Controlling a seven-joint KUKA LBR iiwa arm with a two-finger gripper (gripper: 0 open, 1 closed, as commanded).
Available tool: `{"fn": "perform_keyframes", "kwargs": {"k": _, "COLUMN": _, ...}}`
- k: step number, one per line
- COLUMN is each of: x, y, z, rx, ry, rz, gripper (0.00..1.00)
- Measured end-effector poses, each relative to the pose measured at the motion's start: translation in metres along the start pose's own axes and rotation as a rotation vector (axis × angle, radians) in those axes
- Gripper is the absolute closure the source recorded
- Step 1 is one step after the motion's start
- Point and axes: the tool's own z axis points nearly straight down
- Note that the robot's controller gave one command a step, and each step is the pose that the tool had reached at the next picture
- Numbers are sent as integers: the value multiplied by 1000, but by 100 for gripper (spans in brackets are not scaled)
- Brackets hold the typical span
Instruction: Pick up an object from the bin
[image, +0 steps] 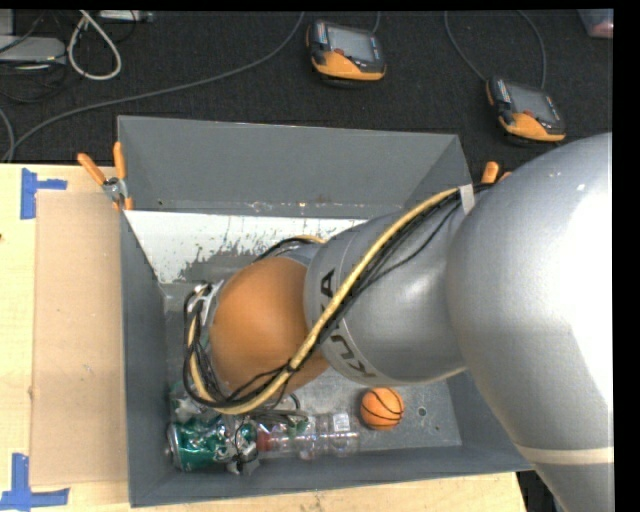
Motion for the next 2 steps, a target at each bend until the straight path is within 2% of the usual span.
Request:
{"fn": "perform_keyframes", "kwargs": {"k": 1, "x": -2, "y": -11, "z": 29, "rx": 9, "ry": -30, "rz": 66, "gripper": 0}}
{"fn": "perform_keyframes", "kwargs": {"k": 2, "x": 9, "y": -23, "z": 29, "rx": 8, "ry": -31, "rz": -85, "gripper": 100}}
